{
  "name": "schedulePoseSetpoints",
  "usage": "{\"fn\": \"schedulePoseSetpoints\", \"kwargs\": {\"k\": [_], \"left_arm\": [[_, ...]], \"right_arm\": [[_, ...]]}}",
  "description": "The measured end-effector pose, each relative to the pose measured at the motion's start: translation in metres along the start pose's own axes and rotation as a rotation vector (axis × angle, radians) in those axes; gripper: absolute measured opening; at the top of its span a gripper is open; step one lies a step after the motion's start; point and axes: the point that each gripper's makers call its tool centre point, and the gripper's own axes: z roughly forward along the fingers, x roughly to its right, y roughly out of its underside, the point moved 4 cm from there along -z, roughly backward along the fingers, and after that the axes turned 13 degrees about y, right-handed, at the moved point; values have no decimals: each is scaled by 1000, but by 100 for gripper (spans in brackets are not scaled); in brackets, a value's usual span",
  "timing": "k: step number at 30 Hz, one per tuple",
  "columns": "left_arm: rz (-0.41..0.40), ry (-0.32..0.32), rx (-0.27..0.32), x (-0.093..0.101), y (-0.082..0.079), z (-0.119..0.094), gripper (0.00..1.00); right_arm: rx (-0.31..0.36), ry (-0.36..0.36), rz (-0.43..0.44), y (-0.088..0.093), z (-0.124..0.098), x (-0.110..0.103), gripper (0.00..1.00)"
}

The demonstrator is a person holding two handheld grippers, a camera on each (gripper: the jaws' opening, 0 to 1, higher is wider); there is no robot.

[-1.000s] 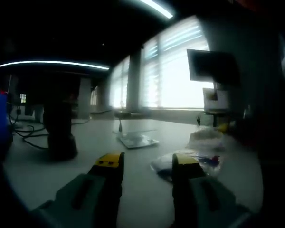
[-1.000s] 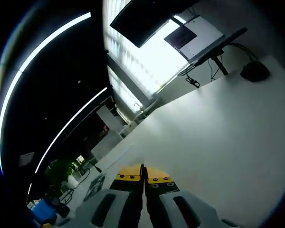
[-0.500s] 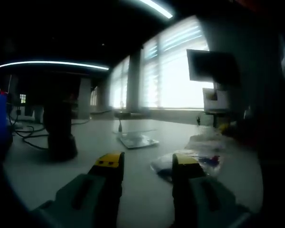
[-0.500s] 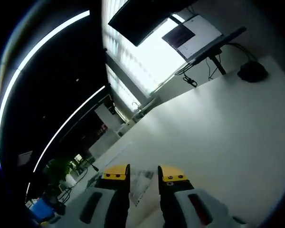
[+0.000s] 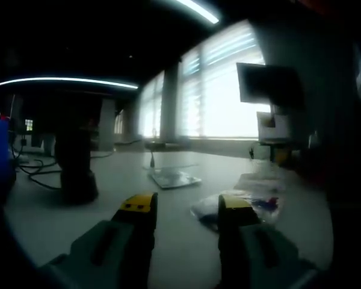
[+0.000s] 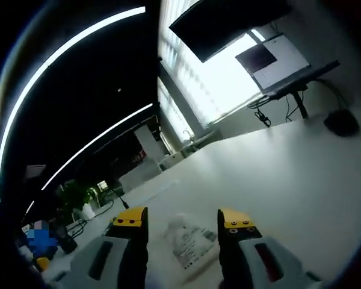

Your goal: Clip sheet goods on table flip sheet goods clip sheet goods scan sheet goods put sheet goods back to table

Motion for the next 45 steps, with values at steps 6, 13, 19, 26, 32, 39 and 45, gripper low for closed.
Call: {"fn": "schedulePoseSetpoints", "kwargs": {"k": [6,13,19,26,32,39,45], "left_arm": [[-1,-1,3,0,0,0,33],[-1,0,4,0,0,0,33],[-2,0,6,0,-1,0,33],[-2,2,7,0,-1,0,33],[-1,1,8,0,-1,0,33],[0,-1,7,0,-1,-1,33],[-1,-2,10,-1,-1,-1,33]], "right_arm": [[-22,-127,-98,-5,6,-22,48],[-85,-305,-262,2,15,-53,58],[-130,-402,-418,13,15,-60,58],[-183,-424,-586,21,29,-42,58],[-225,-423,-683,39,35,-44,57],[-267,-474,-803,52,40,-47,55],[-280,-482,-839,55,40,-47,55]]}}
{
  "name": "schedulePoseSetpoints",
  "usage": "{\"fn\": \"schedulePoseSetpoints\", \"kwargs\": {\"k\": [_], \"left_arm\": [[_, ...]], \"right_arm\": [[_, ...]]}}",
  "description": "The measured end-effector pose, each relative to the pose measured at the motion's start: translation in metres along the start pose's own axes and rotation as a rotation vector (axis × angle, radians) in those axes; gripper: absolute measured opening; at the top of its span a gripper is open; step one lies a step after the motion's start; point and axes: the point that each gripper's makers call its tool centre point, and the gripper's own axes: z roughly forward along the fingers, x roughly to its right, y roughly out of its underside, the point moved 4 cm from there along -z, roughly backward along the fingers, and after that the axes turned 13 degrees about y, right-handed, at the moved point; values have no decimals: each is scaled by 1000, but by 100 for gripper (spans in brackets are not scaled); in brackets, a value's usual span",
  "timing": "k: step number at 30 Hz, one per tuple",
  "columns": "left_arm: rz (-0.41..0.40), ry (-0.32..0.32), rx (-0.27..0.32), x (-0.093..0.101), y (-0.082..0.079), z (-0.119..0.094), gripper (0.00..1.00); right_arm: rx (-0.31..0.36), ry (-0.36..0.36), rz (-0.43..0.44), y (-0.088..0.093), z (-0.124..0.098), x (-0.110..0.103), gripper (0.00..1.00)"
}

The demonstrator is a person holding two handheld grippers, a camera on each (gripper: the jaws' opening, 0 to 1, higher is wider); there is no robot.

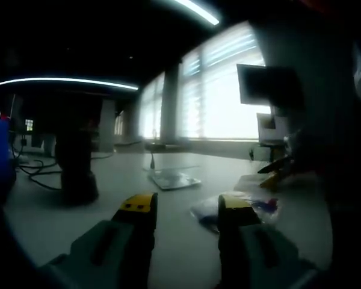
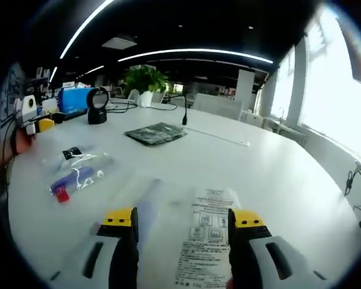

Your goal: Clip sheet goods on table flip sheet goods clip sheet goods scan sheet goods put sheet goods back to table

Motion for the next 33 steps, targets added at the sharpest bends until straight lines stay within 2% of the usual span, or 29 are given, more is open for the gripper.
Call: {"fn": "schedulePoseSetpoints", "kwargs": {"k": [10,15,20,33], "left_arm": [[0,3,-1,1,0,0,33],[-2,-1,1,0,0,0,33],[0,1,-2,1,0,0,33],[-5,1,6,1,-1,0,33]], "right_arm": [[-62,-108,13,3,3,-5,51],[-82,-122,46,7,4,-6,53],[-73,-97,79,8,5,-8,54],[-82,93,160,8,-5,-23,54]]}}
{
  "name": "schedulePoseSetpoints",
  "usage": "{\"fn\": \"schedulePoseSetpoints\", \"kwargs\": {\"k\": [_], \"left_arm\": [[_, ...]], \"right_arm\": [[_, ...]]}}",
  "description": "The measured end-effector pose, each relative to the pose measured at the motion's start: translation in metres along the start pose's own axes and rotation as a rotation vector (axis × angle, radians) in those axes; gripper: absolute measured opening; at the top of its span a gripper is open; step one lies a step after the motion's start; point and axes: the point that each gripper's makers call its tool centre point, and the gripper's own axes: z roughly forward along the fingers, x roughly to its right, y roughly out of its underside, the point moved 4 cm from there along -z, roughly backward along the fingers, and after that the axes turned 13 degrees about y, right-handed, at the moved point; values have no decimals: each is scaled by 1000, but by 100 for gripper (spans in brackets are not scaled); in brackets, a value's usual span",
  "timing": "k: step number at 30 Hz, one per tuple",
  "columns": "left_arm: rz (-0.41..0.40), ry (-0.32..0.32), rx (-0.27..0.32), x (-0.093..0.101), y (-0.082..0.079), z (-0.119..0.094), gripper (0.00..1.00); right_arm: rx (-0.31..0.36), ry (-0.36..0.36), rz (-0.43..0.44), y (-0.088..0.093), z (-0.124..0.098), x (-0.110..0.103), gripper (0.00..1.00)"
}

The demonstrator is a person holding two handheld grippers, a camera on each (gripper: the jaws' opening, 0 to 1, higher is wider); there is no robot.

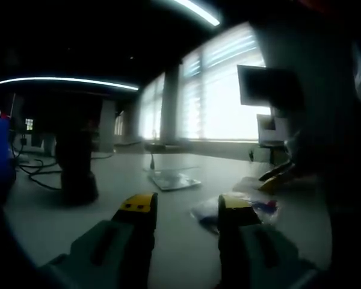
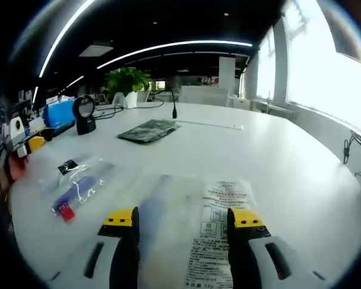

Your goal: Clip sheet goods on table flip sheet goods clip sheet goods scan sheet goods put sheet goods back to table

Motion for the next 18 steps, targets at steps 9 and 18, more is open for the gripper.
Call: {"fn": "schedulePoseSetpoints", "kwargs": {"k": [9,18], "left_arm": [[-6,3,8,0,-1,0,33],[-9,-1,7,-1,-1,0,33]], "right_arm": [[-3,64,42,1,-7,-9,54],[35,105,73,1,-6,-11,54]]}}
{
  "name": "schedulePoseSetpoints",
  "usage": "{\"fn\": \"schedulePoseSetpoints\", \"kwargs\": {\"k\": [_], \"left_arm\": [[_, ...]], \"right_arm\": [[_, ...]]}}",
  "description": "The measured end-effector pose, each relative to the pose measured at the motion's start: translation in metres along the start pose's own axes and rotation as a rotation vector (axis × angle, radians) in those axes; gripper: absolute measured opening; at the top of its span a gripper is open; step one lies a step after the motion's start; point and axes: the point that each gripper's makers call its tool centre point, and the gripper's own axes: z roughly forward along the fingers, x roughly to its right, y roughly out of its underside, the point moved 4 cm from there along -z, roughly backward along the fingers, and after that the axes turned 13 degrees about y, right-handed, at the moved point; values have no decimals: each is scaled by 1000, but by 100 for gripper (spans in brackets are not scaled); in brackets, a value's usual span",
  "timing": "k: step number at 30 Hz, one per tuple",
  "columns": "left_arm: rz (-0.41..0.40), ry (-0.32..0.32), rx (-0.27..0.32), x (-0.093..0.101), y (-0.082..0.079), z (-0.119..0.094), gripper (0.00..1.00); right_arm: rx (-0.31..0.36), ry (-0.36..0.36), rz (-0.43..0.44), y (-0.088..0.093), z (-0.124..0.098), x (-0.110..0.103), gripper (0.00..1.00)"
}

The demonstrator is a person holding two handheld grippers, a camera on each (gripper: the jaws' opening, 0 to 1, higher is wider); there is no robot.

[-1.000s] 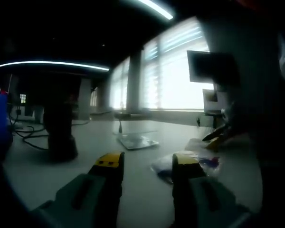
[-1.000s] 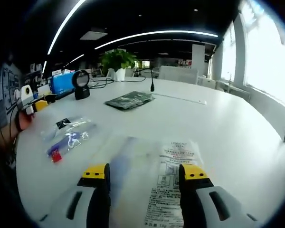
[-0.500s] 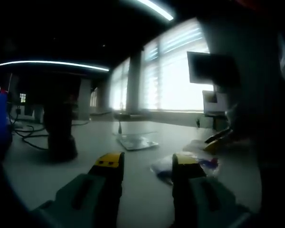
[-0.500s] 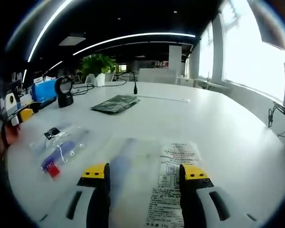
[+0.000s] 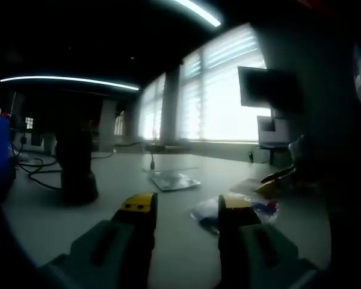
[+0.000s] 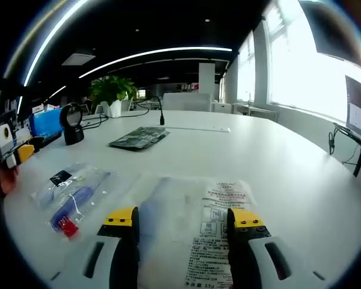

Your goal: Clip sheet goods on table flip sheet goods clip sheet goods scan sheet goods put sheet goods back to table

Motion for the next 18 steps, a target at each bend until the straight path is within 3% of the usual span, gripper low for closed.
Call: {"fn": "schedulePoseSetpoints", "kwargs": {"k": [5,8,14,18], "left_arm": [[1,1,0,0,0,0,33],[1,-2,-2,0,0,0,33],[3,-3,-8,0,1,1,33],[4,-3,-9,0,1,1,33]], "right_arm": [[0,-29,-10,-2,-2,-1,54],[58,-45,-38,-10,-5,-4,53],[122,-53,50,-28,-10,7,49],[135,-94,49,-33,-12,16,47]]}}
